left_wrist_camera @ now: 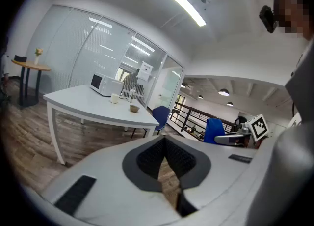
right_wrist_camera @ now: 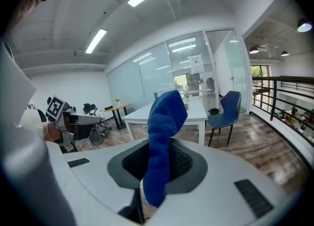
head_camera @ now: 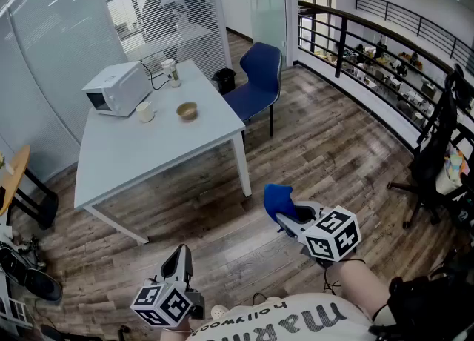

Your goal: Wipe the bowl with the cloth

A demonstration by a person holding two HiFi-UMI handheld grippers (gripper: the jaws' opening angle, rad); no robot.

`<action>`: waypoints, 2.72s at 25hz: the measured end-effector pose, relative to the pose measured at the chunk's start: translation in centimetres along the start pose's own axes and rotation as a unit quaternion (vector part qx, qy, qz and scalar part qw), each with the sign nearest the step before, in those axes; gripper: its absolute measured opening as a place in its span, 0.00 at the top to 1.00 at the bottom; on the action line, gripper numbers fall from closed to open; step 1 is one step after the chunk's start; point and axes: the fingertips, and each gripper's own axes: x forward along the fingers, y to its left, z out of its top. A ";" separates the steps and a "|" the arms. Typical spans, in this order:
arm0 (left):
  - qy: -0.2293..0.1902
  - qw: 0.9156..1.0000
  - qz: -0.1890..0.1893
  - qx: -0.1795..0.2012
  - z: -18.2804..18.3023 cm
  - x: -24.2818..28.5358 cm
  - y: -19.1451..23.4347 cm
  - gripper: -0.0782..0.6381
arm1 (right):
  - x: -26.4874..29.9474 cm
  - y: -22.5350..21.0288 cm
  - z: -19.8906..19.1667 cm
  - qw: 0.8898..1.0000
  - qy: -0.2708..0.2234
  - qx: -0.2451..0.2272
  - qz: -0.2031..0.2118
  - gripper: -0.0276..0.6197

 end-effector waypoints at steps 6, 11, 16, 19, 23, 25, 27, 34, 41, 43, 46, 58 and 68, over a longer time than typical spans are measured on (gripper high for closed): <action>0.003 1.000 -0.002 -0.002 -0.2 0.3 -0.5 0.89 | -0.1 -0.5 0.3 1.000 -0.001 -0.003 0.001 0.86; -0.002 1.000 -0.001 -0.010 -0.3 0.2 -0.1 0.89 | 0.4 -0.3 0.1 1.000 0.002 0.001 0.007 0.86; -0.057 0.998 -0.002 -0.014 0.5 -0.8 0.5 0.89 | 1.5 -0.2 -0.6 0.999 0.002 0.040 0.027 0.86; -0.084 0.996 0.000 -0.004 1.0 -1.2 1.6 0.89 | 3.2 0.1 -1.3 0.998 0.019 0.054 0.032 0.86; -0.060 0.998 -0.014 -0.013 1.0 0.7 4.1 0.89 | 6.1 0.3 -0.9 0.998 0.039 0.042 0.026 0.86; -0.056 0.998 -0.023 -0.022 1.5 2.3 5.6 0.89 | 7.6 0.0 0.0 0.998 0.040 0.039 0.020 0.86; -0.056 0.997 -0.038 -0.045 2.6 4.2 7.5 0.89 | 9.3 -0.5 1.1 0.998 0.040 0.041 0.013 0.86; -0.045 0.995 -0.071 -0.060 8.7 10.7 14.3 0.89 | 16.5 -1.7 8.0 0.999 0.021 0.037 -0.010 0.86; -0.035 0.994 -0.102 -0.030 14.0 14.3 19.3 0.89 | 22.2 -1.7 14.1 0.999 -0.005 0.025 -0.026 0.86; -0.025 0.994 -0.107 -0.019 14.5 15.1 20.7 0.89 | 23.6 -1.8 14.9 0.999 -0.009 0.023 -0.030 0.86; -0.011 0.994 -0.106 -0.016 14.7 16.4 22.5 0.89 | 25.4 -1.9 15.5 0.999 -0.009 0.023 -0.034 0.86; 0.021 0.995 -0.088 -0.042 14.6 21.8 27.1 0.89 | 31.6 -4.6 16.8 0.999 0.009 0.038 -0.031 0.86; -0.002 0.997 -0.062 -0.050 19.3 29.9 29.4 0.89 | 39.0 -11.0 22.9 1.000 0.023 0.005 0.000 0.86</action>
